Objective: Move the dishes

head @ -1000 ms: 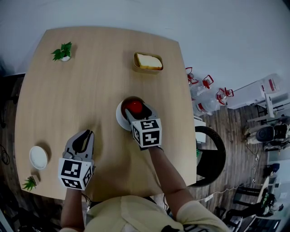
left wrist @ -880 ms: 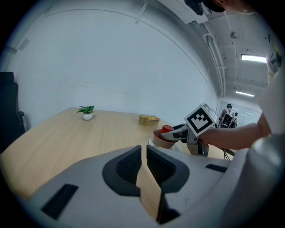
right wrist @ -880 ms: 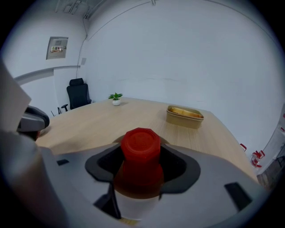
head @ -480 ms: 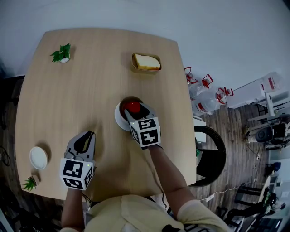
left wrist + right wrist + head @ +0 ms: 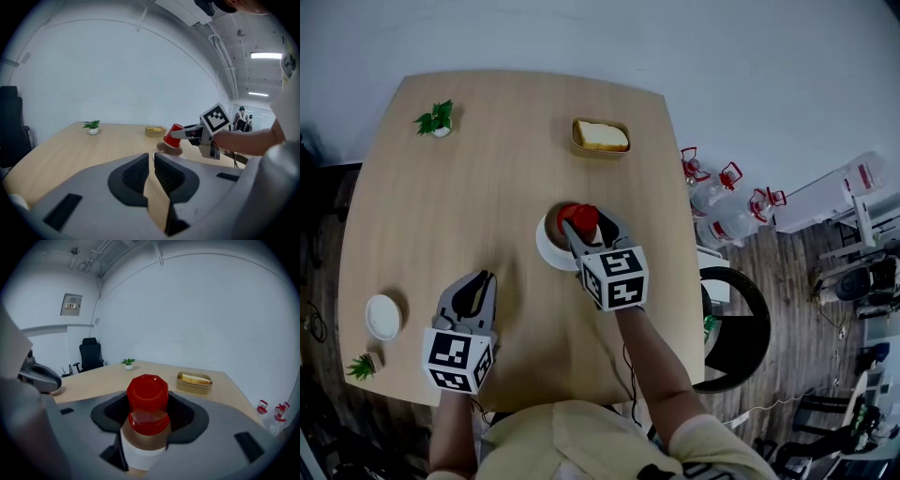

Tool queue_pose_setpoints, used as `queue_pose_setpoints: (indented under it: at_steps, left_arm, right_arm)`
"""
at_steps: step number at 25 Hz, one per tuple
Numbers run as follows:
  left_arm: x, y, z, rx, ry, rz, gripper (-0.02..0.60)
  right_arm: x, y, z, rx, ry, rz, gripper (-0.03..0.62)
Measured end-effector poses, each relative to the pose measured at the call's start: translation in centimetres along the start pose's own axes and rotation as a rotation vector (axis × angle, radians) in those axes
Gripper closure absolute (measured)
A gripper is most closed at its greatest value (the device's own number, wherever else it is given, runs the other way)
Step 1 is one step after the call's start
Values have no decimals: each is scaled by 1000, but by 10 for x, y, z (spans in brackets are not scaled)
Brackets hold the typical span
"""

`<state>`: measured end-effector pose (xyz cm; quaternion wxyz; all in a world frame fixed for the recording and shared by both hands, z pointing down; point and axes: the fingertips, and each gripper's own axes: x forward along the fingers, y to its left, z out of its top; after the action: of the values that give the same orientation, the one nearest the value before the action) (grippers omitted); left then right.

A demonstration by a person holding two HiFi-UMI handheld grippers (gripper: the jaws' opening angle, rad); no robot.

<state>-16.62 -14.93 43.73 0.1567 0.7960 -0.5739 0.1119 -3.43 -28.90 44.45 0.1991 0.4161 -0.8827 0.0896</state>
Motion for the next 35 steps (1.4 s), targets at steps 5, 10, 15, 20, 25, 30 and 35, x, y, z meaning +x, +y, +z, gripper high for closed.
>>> queue_pose_setpoints:
  at_steps: [5,10,15,20,25,30,35]
  left_arm:
    - [-12,-11,7,10,-14,2,561]
    - [-27,-22,18,23,-61,-2,561]
    - [-35,-35,29,90,-95,-22,561]
    - [-47,-44,42,137,-135,-40,560]
    - [-54,-53,43,202,-128,-56,468]
    - [-61,-62,45,308,-116,-71,454]
    - [-62,-80,43,483,-100,-128,434]
  right_arm:
    - [-36,14,23,65,-85,79,347]
    - [-72,30,36,137,-141,170,347]
    - [-95,41,37,238,-156,253,345]
    - [-114,44,30,416,-159,349,345]
    - [-128,44,22,564,-153,423,345]
    - [-136,50,16,679,-147,497,344]
    - [-140,60,14,760,-116,566,342]
